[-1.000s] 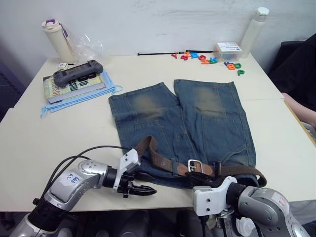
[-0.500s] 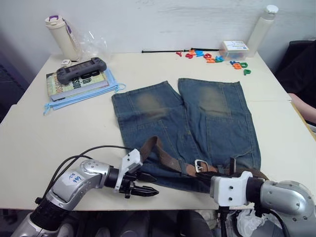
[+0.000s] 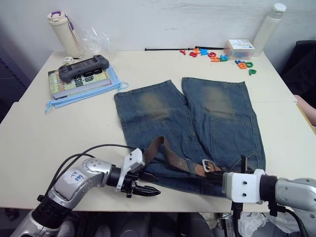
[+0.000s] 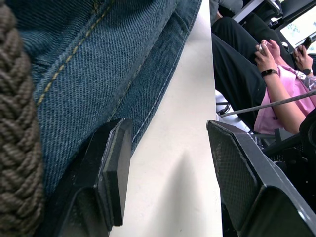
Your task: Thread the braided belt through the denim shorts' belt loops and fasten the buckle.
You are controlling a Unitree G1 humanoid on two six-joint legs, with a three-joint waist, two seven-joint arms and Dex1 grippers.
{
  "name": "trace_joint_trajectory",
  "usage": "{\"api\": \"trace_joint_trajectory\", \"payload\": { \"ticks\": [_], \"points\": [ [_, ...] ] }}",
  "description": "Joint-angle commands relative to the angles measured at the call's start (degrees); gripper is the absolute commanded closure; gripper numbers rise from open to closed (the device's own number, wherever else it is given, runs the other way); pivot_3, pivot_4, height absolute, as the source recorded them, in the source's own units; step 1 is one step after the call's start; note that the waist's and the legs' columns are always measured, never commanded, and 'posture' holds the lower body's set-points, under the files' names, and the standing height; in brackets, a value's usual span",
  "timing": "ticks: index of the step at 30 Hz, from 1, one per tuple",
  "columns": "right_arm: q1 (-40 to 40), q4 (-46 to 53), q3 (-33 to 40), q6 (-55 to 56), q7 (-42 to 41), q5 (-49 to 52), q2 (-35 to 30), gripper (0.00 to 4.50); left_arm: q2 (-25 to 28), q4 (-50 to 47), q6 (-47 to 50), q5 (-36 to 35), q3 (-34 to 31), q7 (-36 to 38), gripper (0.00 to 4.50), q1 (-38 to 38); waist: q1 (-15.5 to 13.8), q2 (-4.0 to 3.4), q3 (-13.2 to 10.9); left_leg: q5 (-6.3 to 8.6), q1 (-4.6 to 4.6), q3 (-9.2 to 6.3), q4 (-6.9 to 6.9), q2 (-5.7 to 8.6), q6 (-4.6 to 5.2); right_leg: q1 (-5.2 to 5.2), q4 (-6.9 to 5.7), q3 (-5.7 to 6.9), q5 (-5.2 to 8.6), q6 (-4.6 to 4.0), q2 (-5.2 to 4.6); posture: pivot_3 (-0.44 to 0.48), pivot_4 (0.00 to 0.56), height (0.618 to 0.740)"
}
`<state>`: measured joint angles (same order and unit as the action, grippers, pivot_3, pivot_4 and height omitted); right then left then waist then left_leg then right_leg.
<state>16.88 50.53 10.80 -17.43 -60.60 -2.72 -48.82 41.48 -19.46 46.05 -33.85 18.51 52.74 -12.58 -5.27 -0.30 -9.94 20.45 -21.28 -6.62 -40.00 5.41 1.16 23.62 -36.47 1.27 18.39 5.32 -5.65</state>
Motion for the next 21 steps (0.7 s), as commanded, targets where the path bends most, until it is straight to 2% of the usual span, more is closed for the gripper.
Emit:
{"api": "trace_joint_trajectory", "payload": {
  "ticks": [1, 7, 11, 14, 21],
  "points": [
    [0.1, 7.0, 1.4, -1.5, 2.6, -4.9, -2.0, 4.49, 2.4, 6.4, 3.7, 4.7, -0.4, -3.4, 1.70, 2.1, 0.0, 0.01, 0.0, 0.00, 0.00, 0.00, 0.00, -0.01, 0.00, 0.00, 0.01, 0.00, 0.01, -0.01, 0.00, 0.000, 0.150, 0.659],
    [-4.6, 8.8, -6.5, -3.5, 6.5, -5.6, -1.0, 4.49, 2.6, 6.5, 3.5, 4.8, -0.5, -3.3, 1.70, 2.1, 0.4, 0.04, 0.0, 0.03, 0.03, 0.04, 0.03, -0.03, 0.05, -0.01, 0.02, 0.02, 0.01, -0.09, 0.00, 0.000, 0.150, 0.659],
    [-9.5, 9.5, -16.2, -2.5, 8.3, -12.1, -0.4, 4.49, 2.3, 6.5, 3.6, 4.8, -0.6, -3.4, 1.70, 2.0, 0.8, 0.08, 0.0, -0.04, 0.07, 0.03, 0.09, -0.10, -0.01, -0.02, 0.02, 0.12, -0.05, -0.24, 0.02, 0.000, 0.150, 0.659],
    [-13.0, 9.5, -20.6, -1.5, 8.3, -18.2, -0.9, 4.49, 2.0, 6.8, 3.6, 5.0, -0.5, -3.3, 1.70, 1.7, 0.9, 0.04, -0.1, -0.14, 0.09, 0.04, 0.11, -0.13, -0.07, -0.01, 0.02, 0.14, -0.12, -0.31, 0.03, 0.000, 0.150, 0.659],
    [-23.6, 3.7, -21.1, 8.3, 9.1, -25.2, -2.5, 4.49, 1.4, 7.4, 3.8, 5.1, 0.2, -3.3, 1.70, 0.8, 1.0, 0.01, -0.1, -0.32, 0.10, 0.02, 0.17, -0.13, -0.17, 0.01, 0.02, 0.18, -0.26, -0.31, 0.06, 0.000, 0.150, 0.659]
  ]
}}
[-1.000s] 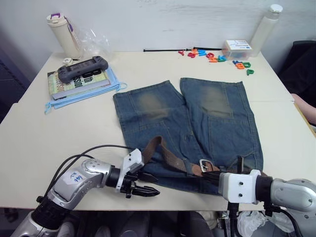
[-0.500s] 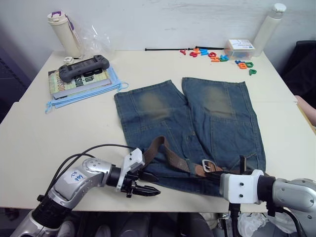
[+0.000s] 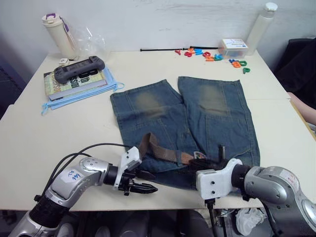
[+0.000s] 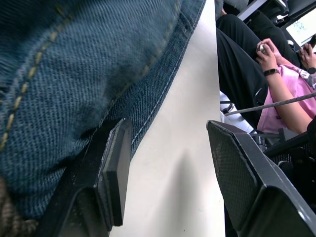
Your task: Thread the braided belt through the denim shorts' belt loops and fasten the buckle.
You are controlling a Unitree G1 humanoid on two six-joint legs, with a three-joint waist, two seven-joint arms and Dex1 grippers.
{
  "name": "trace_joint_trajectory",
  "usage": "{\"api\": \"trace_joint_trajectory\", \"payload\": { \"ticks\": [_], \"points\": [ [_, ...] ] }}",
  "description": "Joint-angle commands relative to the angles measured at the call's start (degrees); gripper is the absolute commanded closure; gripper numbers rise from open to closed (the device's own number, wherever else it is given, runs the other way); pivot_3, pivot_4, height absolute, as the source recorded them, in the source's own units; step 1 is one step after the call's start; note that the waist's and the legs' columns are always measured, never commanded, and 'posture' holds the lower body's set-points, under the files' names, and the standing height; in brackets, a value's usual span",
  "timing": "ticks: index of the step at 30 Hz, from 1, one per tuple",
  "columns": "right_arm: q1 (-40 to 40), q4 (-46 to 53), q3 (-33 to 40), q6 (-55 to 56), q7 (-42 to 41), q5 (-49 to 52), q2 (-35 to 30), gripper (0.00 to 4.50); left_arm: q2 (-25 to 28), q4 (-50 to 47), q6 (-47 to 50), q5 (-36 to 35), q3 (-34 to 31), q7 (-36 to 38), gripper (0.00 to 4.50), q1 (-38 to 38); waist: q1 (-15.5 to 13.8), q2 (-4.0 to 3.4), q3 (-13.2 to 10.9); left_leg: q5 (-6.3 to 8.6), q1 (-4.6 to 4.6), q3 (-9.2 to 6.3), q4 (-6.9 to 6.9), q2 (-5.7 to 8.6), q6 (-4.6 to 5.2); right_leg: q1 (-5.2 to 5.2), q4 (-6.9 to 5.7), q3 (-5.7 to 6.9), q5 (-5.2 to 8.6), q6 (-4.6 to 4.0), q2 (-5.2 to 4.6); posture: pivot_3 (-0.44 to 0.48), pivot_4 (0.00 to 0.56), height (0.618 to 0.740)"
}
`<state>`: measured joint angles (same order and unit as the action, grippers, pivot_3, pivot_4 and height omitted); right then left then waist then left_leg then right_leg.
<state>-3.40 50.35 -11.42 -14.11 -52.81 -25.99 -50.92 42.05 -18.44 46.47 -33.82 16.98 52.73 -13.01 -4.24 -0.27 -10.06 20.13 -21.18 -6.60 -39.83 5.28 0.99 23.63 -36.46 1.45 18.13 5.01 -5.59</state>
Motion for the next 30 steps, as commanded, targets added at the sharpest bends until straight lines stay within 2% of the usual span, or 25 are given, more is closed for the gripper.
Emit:
{"api": "trace_joint_trajectory", "payload": {
  "ticks": [1, 7, 15, 23, 26, 28, 30],
  "points": [
    [-4.2, 3.0, 1.0, 6.0, 1.4, -2.0, -0.3, 4.49, 0.7, 6.4, 3.4, 5.1, 1.9, -3.3, 1.70, 1.2, 0.0, 0.02, 0.0, -0.03, 0.00, 0.01, 0.03, 0.00, 0.00, 0.00, 0.00, 0.00, -0.02, 0.02, 0.00, 0.000, 0.150, 0.659],
    [-5.5, 0.8, 1.5, 9.5, 1.3, -3.8, 0.5, 4.49, 0.4, 6.4, 3.5, 5.0, 1.8, -3.5, 1.70, 1.3, -0.2, 0.07, -0.1, -0.14, 0.00, -0.12, 0.16, 0.01, -0.12, 0.03, 0.00, 0.06, -0.31, 0.52, 0.02, 0.000, 0.150, 0.659],
    [1.0, -1.0, 6.5, 4.9, -0.4, -0.8, 1.0, 4.49, 0.0, 6.0, 3.6, 4.9, 1.4, -3.9, 1.70, 2.1, -0.2, 0.08, -0.1, -0.19, -0.02, -0.12, 0.16, 0.01, -0.09, 0.03, 0.00, 0.05, -0.30, 0.43, 0.01, 0.000, 0.150, 0.659],
    [2.6, 1.7, 5.0, 1.1, 0.0, -0.4, 4.1, 4.49, -0.3, 6.2, 3.4, 5.0, 1.6, -3.8, 1.70, 2.0, -0.2, 0.08, -0.1, -0.21, -0.02, -0.14, 0.16, 0.01, -0.07, 0.03, 0.00, 0.05, -0.26, 0.32, 0.01, 0.000, 0.150, 0.659],
    [2.0, 2.1, 5.1, 0.7, 0.3, -0.8, 5.0, 3.50, -0.4, 6.4, 3.3, 5.1, 1.7, -3.7, 1.70, 1.9, -0.2, 0.08, -0.1, -0.21, -0.02, -0.14, 0.16, 0.02, -0.07, 0.03, 0.00, 0.05, -0.26, 0.32, 0.00, 0.000, 0.150, 0.659],
    [1.8, 2.5, 6.3, 0.7, -0.2, 0.4, 4.6, 2.61, -0.5, 6.6, 3.2, 5.1, 1.8, -3.7, 1.70, 1.8, -0.2, 0.08, -0.1, -0.21, -0.02, -0.13, 0.16, 0.01, -0.07, 0.03, 0.00, 0.05, -0.26, 0.31, 0.00, 0.000, 0.150, 0.659],
    [1.3, 2.8, 8.4, 0.6, -1.1, 2.4, 3.8, 2.61, -0.5, 6.8, 3.0, 5.2, 1.9, -3.6, 1.70, 1.8, -0.2, 0.08, -0.1, -0.21, -0.02, -0.14, 0.16, 0.02, -0.07, 0.03, 0.00, 0.05, -0.26, 0.32, 0.01, 0.000, 0.150, 0.659]
  ]
}}
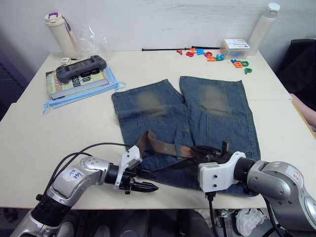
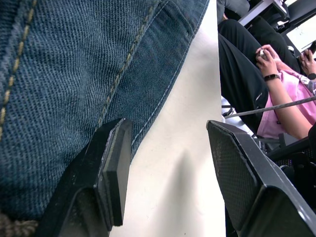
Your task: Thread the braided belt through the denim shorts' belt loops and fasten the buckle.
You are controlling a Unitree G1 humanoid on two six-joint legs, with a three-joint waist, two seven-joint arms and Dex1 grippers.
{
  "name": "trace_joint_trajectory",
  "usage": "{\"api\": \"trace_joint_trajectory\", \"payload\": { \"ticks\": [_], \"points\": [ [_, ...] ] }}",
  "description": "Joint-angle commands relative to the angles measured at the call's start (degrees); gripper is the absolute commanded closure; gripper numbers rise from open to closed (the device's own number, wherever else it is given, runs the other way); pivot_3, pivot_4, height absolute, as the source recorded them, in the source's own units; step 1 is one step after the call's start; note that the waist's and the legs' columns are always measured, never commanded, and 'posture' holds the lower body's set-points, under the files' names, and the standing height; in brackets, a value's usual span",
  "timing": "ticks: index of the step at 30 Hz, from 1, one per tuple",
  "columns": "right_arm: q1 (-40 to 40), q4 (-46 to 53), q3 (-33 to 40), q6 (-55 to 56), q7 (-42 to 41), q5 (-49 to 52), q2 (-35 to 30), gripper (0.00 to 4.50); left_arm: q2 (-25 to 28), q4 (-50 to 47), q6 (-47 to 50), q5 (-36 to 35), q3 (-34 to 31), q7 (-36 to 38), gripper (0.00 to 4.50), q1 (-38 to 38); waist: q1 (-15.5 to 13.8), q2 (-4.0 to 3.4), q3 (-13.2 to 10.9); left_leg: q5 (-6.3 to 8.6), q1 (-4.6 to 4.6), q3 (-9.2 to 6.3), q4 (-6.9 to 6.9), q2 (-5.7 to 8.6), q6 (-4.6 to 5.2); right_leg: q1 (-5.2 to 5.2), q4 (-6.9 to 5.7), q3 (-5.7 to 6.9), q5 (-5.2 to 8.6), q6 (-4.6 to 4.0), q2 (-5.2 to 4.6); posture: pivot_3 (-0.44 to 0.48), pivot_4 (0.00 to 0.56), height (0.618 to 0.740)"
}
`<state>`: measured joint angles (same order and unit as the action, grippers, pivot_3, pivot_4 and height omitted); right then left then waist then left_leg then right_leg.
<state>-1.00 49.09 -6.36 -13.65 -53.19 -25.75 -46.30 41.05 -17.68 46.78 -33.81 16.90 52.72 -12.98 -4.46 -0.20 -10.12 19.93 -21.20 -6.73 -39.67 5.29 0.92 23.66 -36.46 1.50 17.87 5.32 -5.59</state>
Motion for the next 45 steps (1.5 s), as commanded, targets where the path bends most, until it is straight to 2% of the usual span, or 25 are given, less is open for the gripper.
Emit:
{"api": "trace_joint_trajectory", "payload": {
  "ticks": [1, 12, 24, 45],
  "points": [
    [-1.5, 4.1, 4.3, 0.3, -1.0, 2.9, -1.2, 2.61, 0.5, 6.1, 2.7, 5.3, 2.0, -3.6, 1.70, 1.7, 0.0, 0.00, 0.0, 0.00, 0.00, 0.00, 0.00, 0.00, 0.00, 0.00, 0.00, 0.00, 0.00, 0.00, 0.00, 0.000, 0.150, 0.659],
    [-2.4, 3.2, 9.5, 2.7, -2.8, 9.3, -4.6, 2.61, 0.4, 6.4, 2.5, 5.3, 1.9, -3.6, 1.70, 1.8, 0.0, -0.03, 0.0, -0.01, 0.00, 0.01, 0.00, 0.00, 0.01, -0.02, 0.00, 0.00, 0.00, 0.00, -0.01, 0.000, 0.150, 0.659],
    [4.3, 2.8, 3.4, 7.6, 0.1, 5.3, -3.9, 2.61, 0.7, 6.1, 2.9, 5.1, 1.7, -3.4, 1.70, 1.6, 0.0, -0.04, 0.0, -0.02, 0.00, 0.04, 0.00, 0.00, 0.04, -0.02, 0.01, -0.01, 0.01, -0.05, -0.03, 0.000, 0.150, 0.659],
    [0.0, -2.0, -0.9, 10.9, 2.9, 0.7, -1.3, 2.61, 0.6, 4.3, 4.3, 4.4, 1.1, -4.1, 1.70, 2.1, 0.0, -0.04, 0.0, -0.03, 0.01, 0.02, 0.02, 0.00, 0.03, 0.00, 0.01, 0.00, -0.01, -0.06, -0.01, 0.000, 0.150, 0.659]
  ]
}}
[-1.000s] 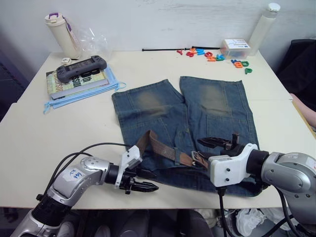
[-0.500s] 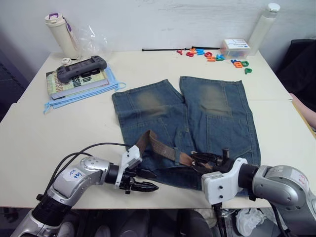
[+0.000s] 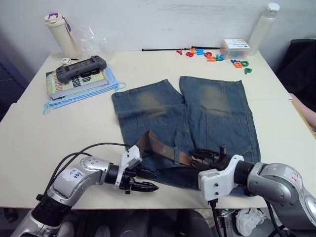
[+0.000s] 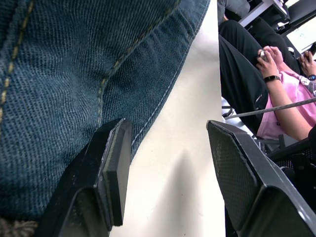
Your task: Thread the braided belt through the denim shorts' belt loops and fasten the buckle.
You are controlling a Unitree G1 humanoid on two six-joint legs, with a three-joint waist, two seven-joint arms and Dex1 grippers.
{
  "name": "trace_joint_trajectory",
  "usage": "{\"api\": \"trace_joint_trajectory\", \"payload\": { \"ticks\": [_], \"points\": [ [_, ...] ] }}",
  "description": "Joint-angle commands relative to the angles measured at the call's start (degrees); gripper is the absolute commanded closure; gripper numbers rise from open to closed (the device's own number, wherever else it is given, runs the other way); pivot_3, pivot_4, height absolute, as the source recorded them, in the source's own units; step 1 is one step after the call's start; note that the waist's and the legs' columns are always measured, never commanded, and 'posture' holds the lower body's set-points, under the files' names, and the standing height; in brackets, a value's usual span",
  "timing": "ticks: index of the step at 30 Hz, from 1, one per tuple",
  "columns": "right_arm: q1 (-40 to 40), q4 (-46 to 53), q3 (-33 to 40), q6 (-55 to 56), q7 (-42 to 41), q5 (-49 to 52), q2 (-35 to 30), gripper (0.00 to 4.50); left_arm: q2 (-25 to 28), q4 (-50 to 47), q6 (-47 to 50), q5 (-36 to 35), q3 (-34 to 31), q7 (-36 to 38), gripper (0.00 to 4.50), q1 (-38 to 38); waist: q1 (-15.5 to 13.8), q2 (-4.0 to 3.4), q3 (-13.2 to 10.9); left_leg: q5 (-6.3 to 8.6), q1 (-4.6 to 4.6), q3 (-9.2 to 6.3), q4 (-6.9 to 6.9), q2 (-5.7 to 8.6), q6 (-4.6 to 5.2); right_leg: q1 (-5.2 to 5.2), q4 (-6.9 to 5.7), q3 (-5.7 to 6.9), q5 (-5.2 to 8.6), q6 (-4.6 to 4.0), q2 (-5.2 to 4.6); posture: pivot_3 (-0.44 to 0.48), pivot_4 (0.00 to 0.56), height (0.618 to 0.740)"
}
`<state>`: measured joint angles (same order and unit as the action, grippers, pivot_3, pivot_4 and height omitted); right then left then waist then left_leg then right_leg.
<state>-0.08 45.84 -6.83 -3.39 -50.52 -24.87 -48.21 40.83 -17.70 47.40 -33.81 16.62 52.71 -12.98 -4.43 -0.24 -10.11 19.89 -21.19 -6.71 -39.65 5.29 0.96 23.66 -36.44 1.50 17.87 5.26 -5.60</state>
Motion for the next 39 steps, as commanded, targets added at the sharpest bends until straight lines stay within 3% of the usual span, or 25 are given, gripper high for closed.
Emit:
{"api": "trace_joint_trajectory", "payload": {
  "ticks": [1, 15, 18, 20, 21, 31, 39],
  "points": [
    [-0.9, 1.4, -0.4, 0.5, 0.2, -0.1, 0.7, 2.61, 0.8, 4.3, 3.8, 4.4, 1.4, -4.1, 1.70, 2.1, 0.0, 0.00, 0.0, 0.00, -0.01, 0.00, 0.00, 0.00, 0.00, 0.01, 0.00, 0.00, 0.00, 0.00, 0.00, 0.000, 0.150, 0.659],
    [1.6, 1.2, -0.6, 2.9, 0.8, -1.1, 1.8, 2.61, 0.8, 4.5, 4.0, 4.5, 1.4, -3.9, 1.70, 1.9, 0.1, 0.00, 0.0, -0.01, 0.01, 0.02, 0.01, 0.00, -0.01, 0.01, -0.01, -0.01, -0.01, 0.02, 0.01, 0.000, 0.150, 0.659],
    [1.8, 1.4, -0.6, 3.3, 0.7, -1.6, 1.8, 3.39, 0.8, 4.6, 4.0, 4.5, 1.5, -3.8, 1.70, 1.8, 0.0, 0.00, 0.0, -0.01, 0.00, 0.01, 0.01, 0.00, -0.01, 0.01, -0.01, -0.01, -0.01, 0.02, 0.01, 0.000, 0.150, 0.659],
    [1.8, 1.7, -0.5, 3.4, 0.7, -1.6, 1.9, 4.36, 0.8, 4.6, 3.9, 4.5, 1.5, -3.8, 1.70, 1.8, 0.1, 0.00, 0.0, -0.01, 0.00, 0.01, 0.01, 0.01, -0.01, 0.01, -0.01, -0.01, -0.01, 0.03, 0.00, 0.000, 0.150, 0.659],
    [1.8, 1.9, -0.6, 3.3, 0.7, -1.6, 2.0, 4.48, 0.8, 4.7, 3.9, 4.5, 1.5, -3.8, 1.70, 1.8, 0.0, 0.00, 0.0, -0.01, 0.00, 0.01, 0.01, 0.01, -0.01, 0.01, -0.01, -0.01, -0.02, 0.03, 0.01, 0.000, 0.150, 0.659],
    [1.2, 3.6, 1.3, 2.0, 0.1, 0.2, 1.9, 4.48, 0.9, 4.9, 3.7, 4.6, 1.6, -3.5, 1.70, 1.7, 0.1, 0.00, 0.0, -0.01, 0.00, 0.01, 0.01, 0.00, -0.02, 0.01, -0.01, -0.01, -0.02, 0.03, 0.01, 0.000, 0.150, 0.659],
    [-0.9, 4.6, 13.6, -1.5, -4.4, 12.1, -1.6, 4.48, 1.3, 5.2, 3.0, 4.9, 1.6, -3.2, 1.70, 2.3, 0.0, 0.01, 0.0, -0.02, -0.01, 0.00, 0.01, 0.00, -0.02, 0.01, -0.01, -0.01, -0.05, 0.08, 0.00, 0.000, 0.150, 0.659]
  ]
}}
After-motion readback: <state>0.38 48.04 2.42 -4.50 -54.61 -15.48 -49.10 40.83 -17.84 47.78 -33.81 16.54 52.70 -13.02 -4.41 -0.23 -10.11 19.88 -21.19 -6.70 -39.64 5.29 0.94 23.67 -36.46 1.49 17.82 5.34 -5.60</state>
